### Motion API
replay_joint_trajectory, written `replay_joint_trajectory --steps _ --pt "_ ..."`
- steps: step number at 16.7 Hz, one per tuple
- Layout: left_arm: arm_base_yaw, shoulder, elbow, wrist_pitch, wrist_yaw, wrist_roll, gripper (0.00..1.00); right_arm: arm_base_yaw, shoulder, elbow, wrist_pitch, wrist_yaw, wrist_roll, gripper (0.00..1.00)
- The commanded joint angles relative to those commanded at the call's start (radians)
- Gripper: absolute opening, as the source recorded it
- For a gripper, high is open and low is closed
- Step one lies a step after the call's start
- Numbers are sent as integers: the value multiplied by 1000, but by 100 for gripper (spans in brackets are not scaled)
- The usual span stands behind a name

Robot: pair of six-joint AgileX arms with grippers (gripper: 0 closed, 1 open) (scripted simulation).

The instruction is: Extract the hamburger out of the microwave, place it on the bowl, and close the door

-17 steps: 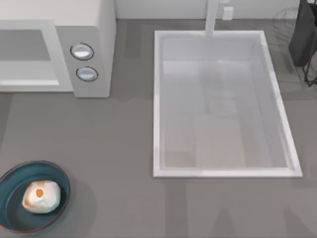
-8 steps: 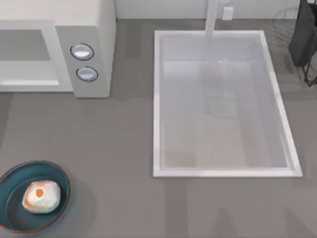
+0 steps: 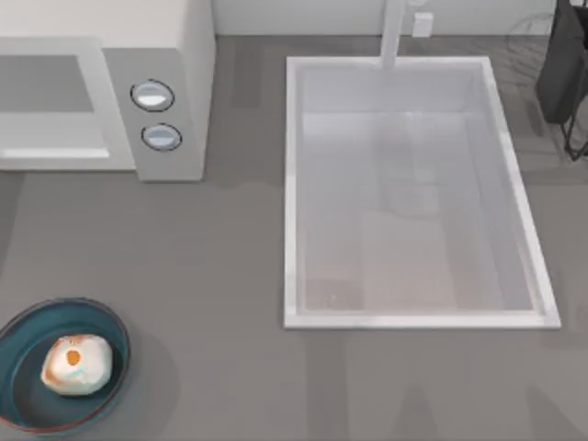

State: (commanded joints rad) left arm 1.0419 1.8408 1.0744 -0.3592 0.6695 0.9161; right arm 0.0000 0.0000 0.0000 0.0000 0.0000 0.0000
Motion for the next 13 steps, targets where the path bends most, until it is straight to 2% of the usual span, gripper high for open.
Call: replay_joint_trajectory --steps 5,13 --pt "-28 -43 -38 20 -12 -27 0 0 0 0 0 0 0 100" --pt "-182 -308 -362 168 -89 -195 0 0 0 0 0 0 0 100"
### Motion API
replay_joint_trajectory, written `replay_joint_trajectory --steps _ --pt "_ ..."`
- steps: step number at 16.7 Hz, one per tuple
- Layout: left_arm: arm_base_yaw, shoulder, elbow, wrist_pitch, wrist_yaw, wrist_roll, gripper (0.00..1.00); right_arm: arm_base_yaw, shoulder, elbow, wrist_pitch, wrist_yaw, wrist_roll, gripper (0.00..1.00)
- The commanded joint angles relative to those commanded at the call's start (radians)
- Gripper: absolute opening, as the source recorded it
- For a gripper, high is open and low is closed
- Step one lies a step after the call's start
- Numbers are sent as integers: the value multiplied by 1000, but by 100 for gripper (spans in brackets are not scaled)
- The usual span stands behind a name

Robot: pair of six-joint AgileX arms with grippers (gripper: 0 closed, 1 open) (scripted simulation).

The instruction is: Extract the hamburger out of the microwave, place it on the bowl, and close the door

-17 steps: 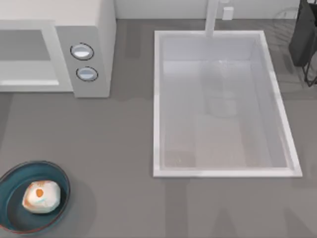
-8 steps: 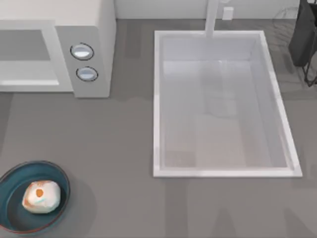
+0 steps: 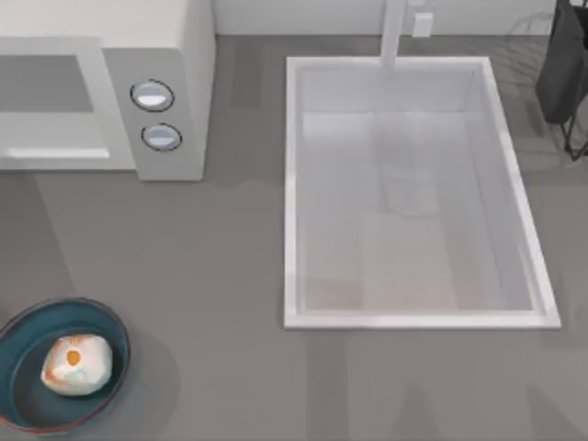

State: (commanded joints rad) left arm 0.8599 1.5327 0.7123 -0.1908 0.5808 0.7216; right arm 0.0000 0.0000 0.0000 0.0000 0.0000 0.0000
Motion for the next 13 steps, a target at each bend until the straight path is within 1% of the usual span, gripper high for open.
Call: replay_joint_trajectory --steps 4,6,8,11,13 --pt "-1 -5 -9 3 1 -6 0 0 0 0 0 0 0 100" --pt "-18 -21 -25 9 -12 -22 0 0 0 0 0 0 0 100" --pt "-74 -78 -75 26 -49 -78 0 0 0 0 0 0 0 100" --pt "-222 -212 -176 62 -124 -204 0 0 0 0 0 0 0 100" --pt "-297 -286 -241 84 -171 -277 0 0 0 0 0 0 0 100"
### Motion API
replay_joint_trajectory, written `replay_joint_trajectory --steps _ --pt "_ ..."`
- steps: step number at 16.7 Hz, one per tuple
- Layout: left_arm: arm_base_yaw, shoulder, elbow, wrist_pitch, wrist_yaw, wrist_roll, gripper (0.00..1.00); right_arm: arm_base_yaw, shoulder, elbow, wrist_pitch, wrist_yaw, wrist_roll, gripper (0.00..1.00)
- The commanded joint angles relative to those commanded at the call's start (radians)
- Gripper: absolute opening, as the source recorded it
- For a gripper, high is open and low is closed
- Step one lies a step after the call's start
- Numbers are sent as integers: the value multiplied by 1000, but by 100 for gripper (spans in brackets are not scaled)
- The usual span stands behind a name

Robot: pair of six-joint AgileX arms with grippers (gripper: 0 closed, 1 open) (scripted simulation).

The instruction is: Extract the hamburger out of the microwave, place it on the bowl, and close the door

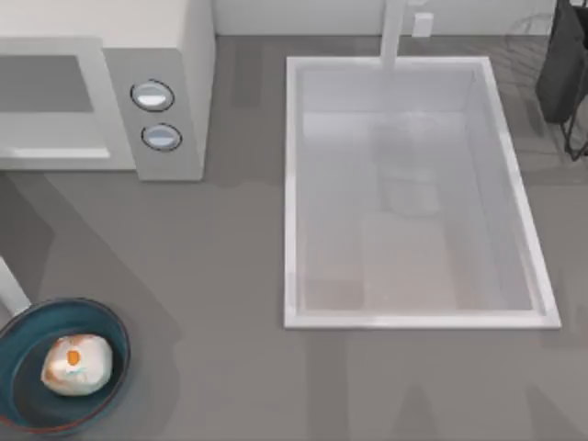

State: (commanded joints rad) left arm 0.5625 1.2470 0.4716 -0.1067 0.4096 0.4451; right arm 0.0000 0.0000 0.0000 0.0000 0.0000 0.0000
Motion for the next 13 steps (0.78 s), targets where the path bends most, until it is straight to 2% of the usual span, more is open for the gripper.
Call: replay_joint_trajectory --steps 2,8,10,13 --pt "-33 -32 -31 12 -25 -32 0 0 0 0 0 0 0 100" --pt "-45 -33 -33 10 -34 -46 0 0 0 0 0 0 0 100" --pt "-100 -49 -44 12 -75 -92 0 0 0 0 0 0 0 100" --pt "-249 -91 -70 15 -171 -197 0 0 0 0 0 0 0 100"
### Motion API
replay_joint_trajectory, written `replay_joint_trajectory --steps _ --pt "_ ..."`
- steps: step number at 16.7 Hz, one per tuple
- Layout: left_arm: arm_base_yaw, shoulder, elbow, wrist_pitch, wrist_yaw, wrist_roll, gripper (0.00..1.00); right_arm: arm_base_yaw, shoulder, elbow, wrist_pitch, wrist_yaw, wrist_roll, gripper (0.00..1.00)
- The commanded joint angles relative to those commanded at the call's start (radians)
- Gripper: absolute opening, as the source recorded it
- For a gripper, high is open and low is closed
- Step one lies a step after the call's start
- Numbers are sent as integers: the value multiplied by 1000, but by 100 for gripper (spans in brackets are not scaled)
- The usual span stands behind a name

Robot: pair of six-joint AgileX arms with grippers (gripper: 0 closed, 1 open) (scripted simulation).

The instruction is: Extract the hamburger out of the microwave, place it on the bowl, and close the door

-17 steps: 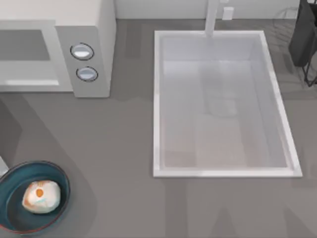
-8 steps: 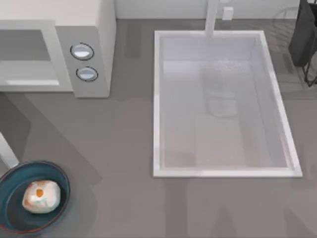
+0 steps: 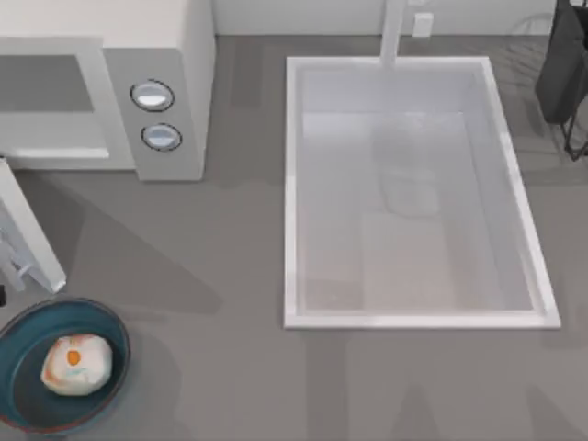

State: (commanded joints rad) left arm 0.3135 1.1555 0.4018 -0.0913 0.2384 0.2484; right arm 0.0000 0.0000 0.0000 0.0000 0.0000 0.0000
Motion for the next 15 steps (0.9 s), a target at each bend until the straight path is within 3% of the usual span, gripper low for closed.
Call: replay_joint_trajectory --steps 6,15 --pt "-294 -99 -57 8 -196 -217 0 0 0 0 0 0 0 100" --pt "-316 -33 -11 42 -215 -240 0 0 0 0 0 0 0 100"
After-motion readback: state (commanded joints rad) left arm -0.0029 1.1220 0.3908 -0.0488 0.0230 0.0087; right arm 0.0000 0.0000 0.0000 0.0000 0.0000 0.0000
